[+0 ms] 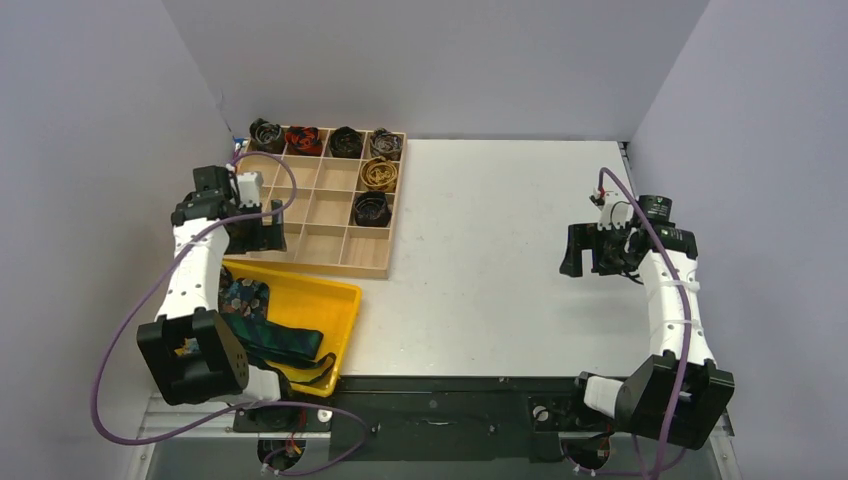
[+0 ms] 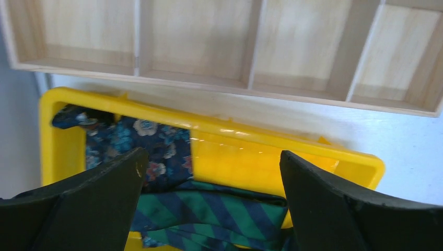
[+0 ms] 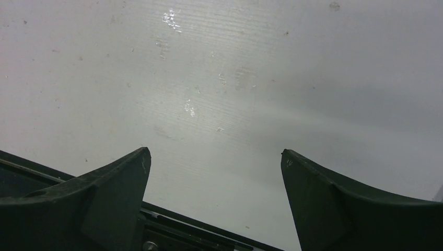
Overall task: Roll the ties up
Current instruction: Pick up the tie from the bin.
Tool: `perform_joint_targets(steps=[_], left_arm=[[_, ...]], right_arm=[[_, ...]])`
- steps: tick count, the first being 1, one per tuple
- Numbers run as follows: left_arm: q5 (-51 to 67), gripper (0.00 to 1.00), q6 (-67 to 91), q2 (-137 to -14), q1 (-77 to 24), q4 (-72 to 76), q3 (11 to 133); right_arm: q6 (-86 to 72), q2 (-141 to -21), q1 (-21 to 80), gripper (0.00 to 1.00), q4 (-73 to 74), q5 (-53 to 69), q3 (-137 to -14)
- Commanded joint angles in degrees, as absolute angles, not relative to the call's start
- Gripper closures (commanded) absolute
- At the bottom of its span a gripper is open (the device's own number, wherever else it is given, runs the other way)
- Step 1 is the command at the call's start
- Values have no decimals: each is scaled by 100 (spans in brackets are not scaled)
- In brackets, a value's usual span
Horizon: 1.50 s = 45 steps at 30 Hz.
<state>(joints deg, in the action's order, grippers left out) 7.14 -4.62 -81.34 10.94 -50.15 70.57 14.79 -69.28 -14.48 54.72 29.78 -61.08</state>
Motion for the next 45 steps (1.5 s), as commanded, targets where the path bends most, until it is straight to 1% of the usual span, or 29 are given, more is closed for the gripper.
perform_joint_targets(steps=[1,4,5,6,9,12,15,19,24,26,28,29,30,32,33,34,35,36,40,45], left_arm=[[1085,3,-1553,-8363,1892,-5771,7529],[1566,3,-2988,-8492,2396,-6540,7478],[1624,3,-3305,-8453,2603,-6658,7426],[1634,3,-3942,-8428,2681,-6901,7308],[1353,3,-4888,-8187,2833,-7042,6912],[1091,3,-5657,-7997,2812,-6793,6269],[847,3,-6018,-7871,2737,-6464,5711],[641,3,-6266,-7792,2397,-5858,5042],[121,3,-6182,-7695,1473,-4944,4120],[-72,1,-6140,-7717,1233,-4699,3876],[-176,13,-6027,-7759,1053,-4602,3805],[-163,27,-5947,-7778,992,-4655,3841],[-100,34,-5896,-7778,861,-4705,3876],[89,63,-5713,-7733,611,-4942,4070],[185,70,-5552,-7712,508,-5142,4267],[371,84,-5466,-7672,320,-5239,4525],[467,90,-5271,-7650,144,-5399,4662],[690,99,-5162,-7641,98,-5481,5000],[1353,100,-4646,-7713,-369,-5949,6172],[1812,100,-3953,-8005,-1169,-6318,7705]], right_arm=[[1619,-7011,-1284,10,5497,2932,-6381],[1645,-7096,-1165,10,5531,2895,-6462],[1675,-7153,-1106,10,5555,2879,-6515],[1686,-7184,-1076,10,5564,2872,-6540],[1730,-7363,-942,10,5604,2863,-6650],[1723,-7537,-836,10,5664,2862,-6771],[1723,-7710,-742,10,5751,2865,-6951],[1754,-7819,-721,10,5844,2832,-7083],[1838,-7835,-721,10,5927,2703,-7112],[1859,-7798,-721,10,5954,2672,-7094],[1875,-7753,-721,10,5944,2644,-7045],[1879,-7739,-721,10,5943,2641,-7025],[1876,-7718,-721,10,5929,2640,-6986],[1846,-7674,-721,10,5896,2651,-6918],[1822,-7660,-721,10,5883,2653,-6900],[1812,-7619,-725,11,5852,2654,-6858],[1787,-7598,-723,11,5844,2659,-6839],[1777,-7562,-728,11,5820,2649,-6810],[1775,-7469,-769,11,5805,2606,-6751],[1776,-7360,-900,11,5827,2564,-6731]])
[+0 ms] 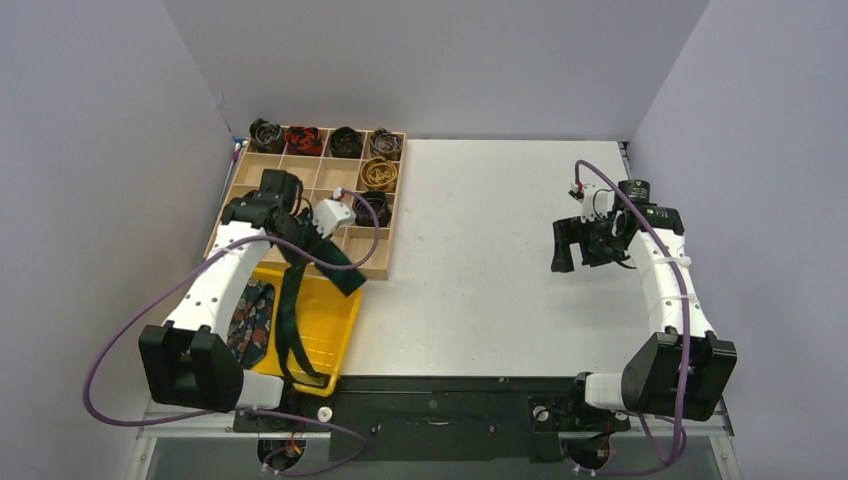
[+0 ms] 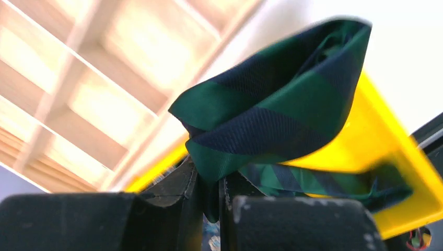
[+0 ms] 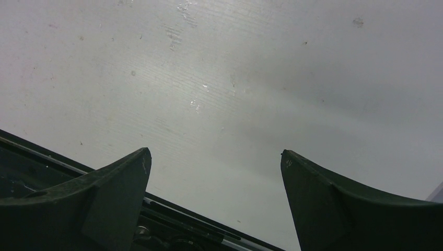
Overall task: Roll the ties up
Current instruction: Pick up the tie from the bin, then place the tie at the center of the board.
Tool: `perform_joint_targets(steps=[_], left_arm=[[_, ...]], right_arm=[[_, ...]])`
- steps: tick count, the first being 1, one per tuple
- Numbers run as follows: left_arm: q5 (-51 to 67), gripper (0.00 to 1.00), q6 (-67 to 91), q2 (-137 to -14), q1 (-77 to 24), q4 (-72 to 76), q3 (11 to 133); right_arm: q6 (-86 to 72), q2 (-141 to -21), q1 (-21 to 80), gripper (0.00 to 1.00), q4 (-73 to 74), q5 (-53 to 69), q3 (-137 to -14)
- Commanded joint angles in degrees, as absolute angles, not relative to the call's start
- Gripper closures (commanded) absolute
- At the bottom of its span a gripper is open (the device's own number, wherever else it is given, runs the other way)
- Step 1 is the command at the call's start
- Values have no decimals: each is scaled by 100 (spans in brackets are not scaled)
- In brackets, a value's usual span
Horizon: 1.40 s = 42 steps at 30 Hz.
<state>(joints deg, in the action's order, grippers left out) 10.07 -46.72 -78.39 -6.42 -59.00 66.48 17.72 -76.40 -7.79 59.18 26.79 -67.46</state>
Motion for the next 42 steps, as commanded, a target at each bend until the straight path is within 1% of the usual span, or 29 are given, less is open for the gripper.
perform_joint_targets(steps=[1,2,3,4,5,6,7,8,10,11,12,14,15,16,18,23,24,25,26,27,28,29,30,31,32,36,38,39,42], left_arm=[[1993,100,-3822,-8158,-1292,-6356,8235],[2095,100,-3575,-8263,-1538,-6377,8507],[2271,100,-3322,-8484,-1679,-6431,9314],[2357,100,-3190,-8628,-1984,-6458,9605],[2494,100,-2960,-8922,-2130,-6510,10272],[2625,100,-2833,-9075,-2453,-6529,10664],[2706,100,-2594,-9410,-2593,-6561,11416],[2874,100,-2475,-9574,-2898,-6572,11834],[3083,100,-2078,-10129,-3334,-6598,13527],[3141,100,-1779,-10539,-3591,-6613,13988],[3262,100,-1632,-10918,-3703,-6602,14811],[3497,100,-1006,-11233,-3894,-6317,15439],[3555,100,-605,-11233,-3960,-5890,15450],[3642,100,-404,-11164,-3975,-5648,15268],[3783,100,182,-11013,-3980,-4676,14883],[4063,100,1630,-10856,-3714,-3587,14022],[4261,80,1895,-10842,-3615,-3406,13560],[4346,44,1927,-10844,-3417,-3408,13332],[4313,28,1699,-10889,-3326,-3636,12946],[4089,10,1416,-10938,-3183,-3901,12863],[3925,3,765,-11104,-3143,-4570,12903],[3438,2,440,-11221,-3124,-4930,13186],[3174,3,-53,-11498,-3108,-5618,13365],[2791,3,-163,-11611,-3074,-5863,13532],[2718,3,-223,-11690,-2929,-6043,13446],[3110,3,-215,-11153,-2312,-5383,12028],[3345,3,-295,-10790,-2093,-5003,11310],[3519,3,-354,-10550,-2044,-4892,10880],[3585,3,-618,-10136,-1990,-4503,10155]], right_arm=[[1771,-7335,-920,11,5840,2561,-6731],[1766,-7324,-979,11,5847,2567,-6743],[1762,-7307,-1013,11,5869,2571,-6755],[1759,-7292,-1086,11,5901,2594,-6769],[1747,-7277,-1132,11,5908,2607,-6781],[1739,-7260,-1219,11,5935,2645,-6791],[1722,-7255,-1251,11,5938,2658,-6792],[1714,-7252,-1332,11,5960,2686,-6785],[1697,-7248,-1435,11,5983,2723,-6768],[1679,-7245,-1490,11,5993,2751,-6746],[1670,-7230,-1514,11,6007,2768,-6739],[1650,-7201,-1574,11,6019,2799,-6715],[1634,-7191,-1608,11,6024,2803,-6697],[1626,-7158,-1622,11,6026,2803,-6693],[1600,-7126,-1657,11,6019,2812,-6646],[1578,-7095,-1707,11,6031,2773,-6585],[1592,-7102,-1710,11,6039,2753,-6597],[1605,-7106,-1722,11,6060,2719,-6617],[1625,-7114,-1727,11,6067,2704,-6631],[1639,-7116,-1737,11,6078,2680,-6639],[1684,-7116,-1743,11,6089,2676,-6642],[1703,-7114,-1747,11,6117,2686,-6633],[1733,-7108,-1749,11,6126,2697,-6622],[1750,-7099,-1749,11,6139,2731,-6611],[1798,-7096,-1745,11,6150,2781,-6592],[1955,-7141,-1659,11,6153,2874,-6597],[1998,-7211,-1515,12,6114,2722,-6603],[1996,-7270,-1447,14,6031,2658,-6606],[1989,-7442,-1017,16,5818,2339,-6637]])
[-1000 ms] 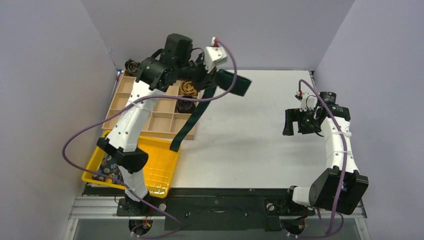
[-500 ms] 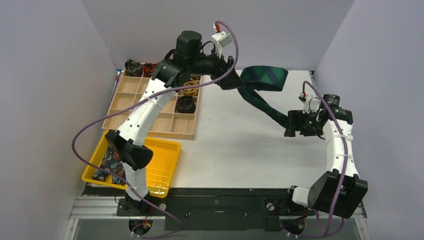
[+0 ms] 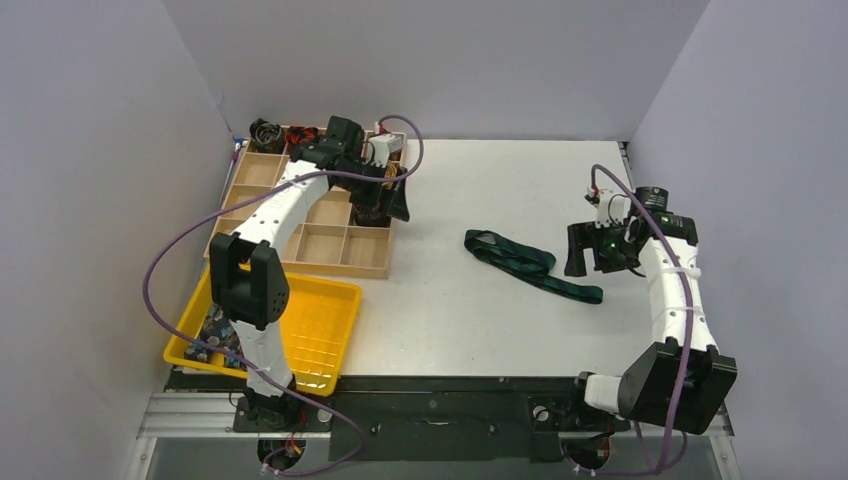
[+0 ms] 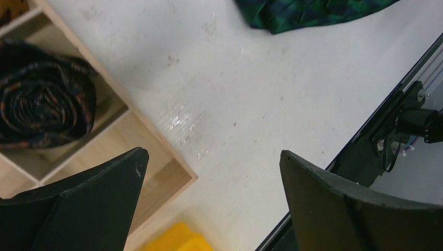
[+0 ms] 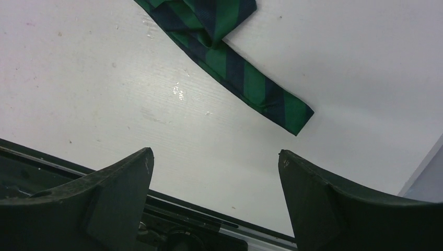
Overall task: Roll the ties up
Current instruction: Place the tie at the center of the board, then flatten out the tie at the center of the board.
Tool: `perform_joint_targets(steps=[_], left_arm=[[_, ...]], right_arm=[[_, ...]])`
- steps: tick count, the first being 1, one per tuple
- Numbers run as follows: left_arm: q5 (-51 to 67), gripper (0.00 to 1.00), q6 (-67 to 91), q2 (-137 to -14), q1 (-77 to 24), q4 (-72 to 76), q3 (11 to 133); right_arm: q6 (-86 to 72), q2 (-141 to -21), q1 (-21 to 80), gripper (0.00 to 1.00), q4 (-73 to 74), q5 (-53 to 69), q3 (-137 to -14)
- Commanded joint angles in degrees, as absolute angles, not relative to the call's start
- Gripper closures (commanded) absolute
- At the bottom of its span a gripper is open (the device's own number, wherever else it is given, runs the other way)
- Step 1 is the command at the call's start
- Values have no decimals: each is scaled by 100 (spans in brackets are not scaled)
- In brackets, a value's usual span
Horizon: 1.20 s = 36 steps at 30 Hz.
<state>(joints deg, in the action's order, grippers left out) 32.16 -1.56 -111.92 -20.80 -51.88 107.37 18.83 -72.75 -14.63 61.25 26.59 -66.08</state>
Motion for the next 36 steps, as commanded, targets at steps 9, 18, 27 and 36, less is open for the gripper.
perform_joint_targets(steps=[9,18,27,36], left_arm=[[3459,3,-934,-9410,-1986,-4516,9170],[3292,3,-1659,-8515,-2024,-4195,8281],[2838,3,-2952,-8101,-2567,-4148,7727],[3192,3,-3335,-8161,-2656,-4084,7598]], right_arm=[[2156,-8851,-153,22,5180,1410,-7001],[1903,-10287,668,34,4405,752,-7776],[2263,-11079,973,57,4477,398,-7967],[2741,-11361,1224,57,5462,1160,-7952]])
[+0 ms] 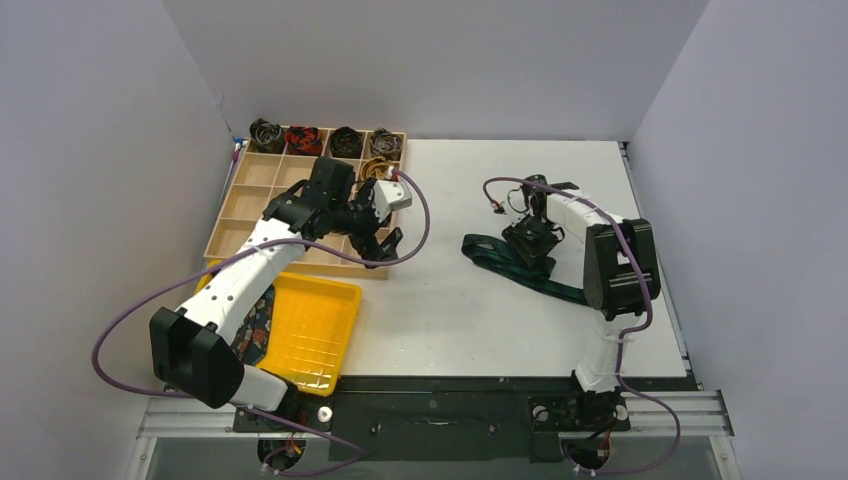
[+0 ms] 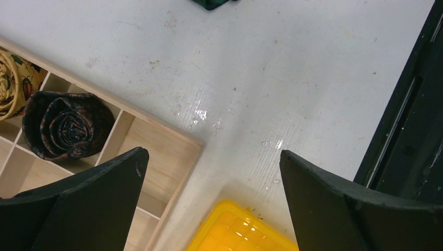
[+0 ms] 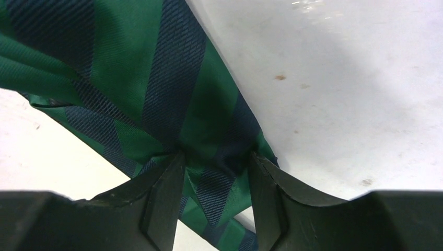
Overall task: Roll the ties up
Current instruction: Flatten out the tie at the center of the board.
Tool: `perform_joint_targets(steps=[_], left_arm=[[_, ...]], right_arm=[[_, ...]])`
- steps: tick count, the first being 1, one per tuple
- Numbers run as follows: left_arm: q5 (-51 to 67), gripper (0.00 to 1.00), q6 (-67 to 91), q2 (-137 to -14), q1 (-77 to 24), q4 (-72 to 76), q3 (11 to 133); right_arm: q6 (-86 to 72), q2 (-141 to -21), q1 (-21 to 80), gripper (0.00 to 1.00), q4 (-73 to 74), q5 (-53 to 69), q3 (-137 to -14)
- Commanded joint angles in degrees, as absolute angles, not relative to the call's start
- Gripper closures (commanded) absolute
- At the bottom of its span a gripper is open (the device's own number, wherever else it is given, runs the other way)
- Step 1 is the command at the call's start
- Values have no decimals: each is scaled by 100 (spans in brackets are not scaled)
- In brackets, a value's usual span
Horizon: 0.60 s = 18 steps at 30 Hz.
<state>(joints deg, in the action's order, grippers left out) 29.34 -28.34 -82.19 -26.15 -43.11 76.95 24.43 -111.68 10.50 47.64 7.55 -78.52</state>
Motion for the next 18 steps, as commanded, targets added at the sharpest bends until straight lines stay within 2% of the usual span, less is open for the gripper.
perform_joint_targets(steps=[1,6,7,9,10,11,12,14,18], left_arm=[[3186,3,-3416,-8146,-2686,-4072,7507],[3042,3,-3879,-8132,-2933,-4037,7349],[3017,3,-3886,-8142,-2947,-4027,7346],[3050,3,-3893,-8160,-2961,-4019,7340],[3063,3,-3896,-8162,-2961,-4014,7344],[3093,3,-3908,-8167,-2968,-4009,7329],[3120,3,-3961,-8161,-2970,-4009,7325],[3261,3,-4117,-8117,-2964,-3994,7235],[3298,3,-4425,-7933,-2962,-3948,7028]], right_arm=[[2759,-11377,1249,56,5536,1195,-7936],[2651,-11443,1371,46,5514,847,-7754],[2591,-11492,1371,49,5523,828,-7780],[2433,-11622,1370,62,5633,762,-7999],[2421,-11691,1371,74,5704,744,-8091],[2407,-11833,1367,81,5886,750,-8261],[2403,-11888,1369,96,5967,787,-8336],[2372,-11938,1382,100,6050,1025,-8473],[1992,-11312,1374,100,5638,2717,-8597]])
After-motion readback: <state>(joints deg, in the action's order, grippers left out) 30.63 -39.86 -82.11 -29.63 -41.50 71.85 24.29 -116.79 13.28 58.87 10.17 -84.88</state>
